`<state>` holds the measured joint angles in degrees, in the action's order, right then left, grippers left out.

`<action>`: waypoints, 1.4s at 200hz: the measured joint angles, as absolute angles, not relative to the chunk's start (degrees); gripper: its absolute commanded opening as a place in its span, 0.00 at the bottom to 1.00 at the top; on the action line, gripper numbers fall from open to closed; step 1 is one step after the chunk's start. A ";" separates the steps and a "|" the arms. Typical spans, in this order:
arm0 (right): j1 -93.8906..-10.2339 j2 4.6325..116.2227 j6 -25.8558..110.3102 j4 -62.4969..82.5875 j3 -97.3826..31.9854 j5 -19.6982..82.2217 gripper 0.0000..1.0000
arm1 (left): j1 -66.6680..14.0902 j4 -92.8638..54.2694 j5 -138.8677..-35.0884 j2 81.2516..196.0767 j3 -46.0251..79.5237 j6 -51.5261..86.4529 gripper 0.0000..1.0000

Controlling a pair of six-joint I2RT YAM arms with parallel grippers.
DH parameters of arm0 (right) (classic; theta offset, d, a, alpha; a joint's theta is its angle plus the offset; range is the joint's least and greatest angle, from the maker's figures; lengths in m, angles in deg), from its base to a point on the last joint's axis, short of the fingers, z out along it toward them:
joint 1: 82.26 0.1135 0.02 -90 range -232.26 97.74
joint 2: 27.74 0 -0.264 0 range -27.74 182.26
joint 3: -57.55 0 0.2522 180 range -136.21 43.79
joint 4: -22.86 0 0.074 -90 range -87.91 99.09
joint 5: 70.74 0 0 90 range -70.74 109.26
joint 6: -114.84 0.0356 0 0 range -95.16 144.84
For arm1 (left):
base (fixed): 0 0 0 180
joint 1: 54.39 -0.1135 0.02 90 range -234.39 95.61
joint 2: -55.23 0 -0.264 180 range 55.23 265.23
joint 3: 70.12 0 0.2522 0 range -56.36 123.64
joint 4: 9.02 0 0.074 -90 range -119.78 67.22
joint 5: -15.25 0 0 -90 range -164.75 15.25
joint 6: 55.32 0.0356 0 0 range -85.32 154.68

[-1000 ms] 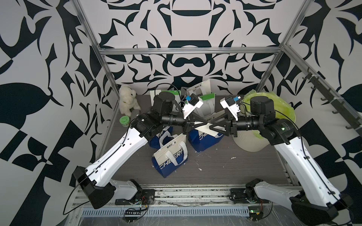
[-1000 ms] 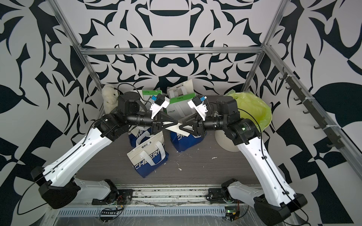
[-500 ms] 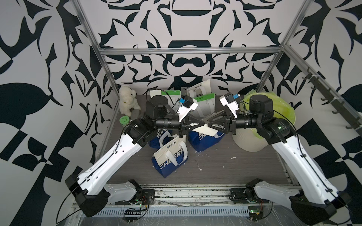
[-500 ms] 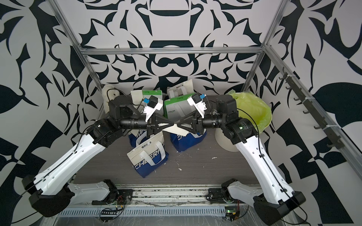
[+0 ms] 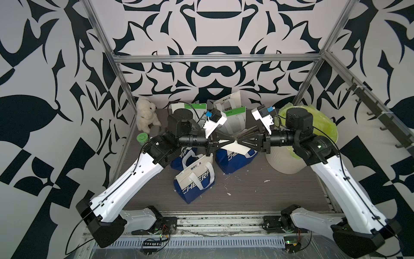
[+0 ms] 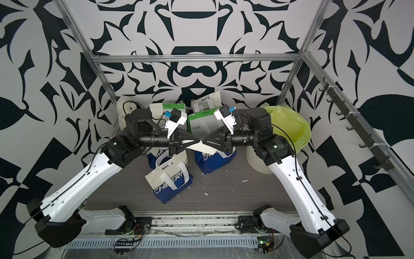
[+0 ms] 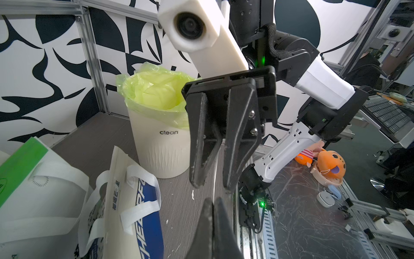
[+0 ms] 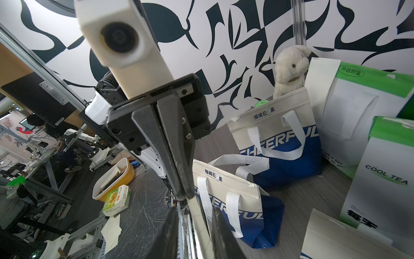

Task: Shred takeout receipts and throw away
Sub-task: Shred the takeout receipt.

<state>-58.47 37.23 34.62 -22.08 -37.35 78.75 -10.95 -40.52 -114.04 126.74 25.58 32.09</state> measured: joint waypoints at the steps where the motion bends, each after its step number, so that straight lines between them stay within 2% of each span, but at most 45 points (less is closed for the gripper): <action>1: -58.47 37.23 34.69 -22.06 -37.33 78.75 0.23 | -10.95 -40.52 -114.04 126.74 25.58 32.09 0.00; 57: -58.36 37.32 36.09 -20.99 -36.17 78.83 0.17 | -10.95 -39.20 -114.01 126.98 25.58 31.35 0.00; 64: -58.30 37.36 36.15 -20.93 -36.17 78.79 0.13 | -10.95 -39.10 -113.99 126.98 25.58 31.26 0.00; 75: -58.17 37.56 36.77 -20.77 -36.15 78.72 0.00 | -10.95 -38.81 -113.99 126.98 25.58 31.09 0.00; 115: -57.82 38.63 38.58 -20.23 -36.15 77.06 0.00 | -10.99 -37.17 -113.05 126.89 24.66 30.56 0.00; 164: -57.01 43.18 44.37 -21.19 -36.17 70.77 0.00 | -11.76 -27.69 -106.17 124.44 14.47 30.21 0.00; 219: -57.07 52.31 48.66 -26.32 -36.46 58.83 0.00 | -10.93 -20.45 -105.51 116.29 10.78 31.31 0.00; 280: -58.93 57.41 46.93 -35.92 -48.94 45.37 0.00 | -10.90 -18.68 -100.27 107.31 8.75 31.59 0.00</action>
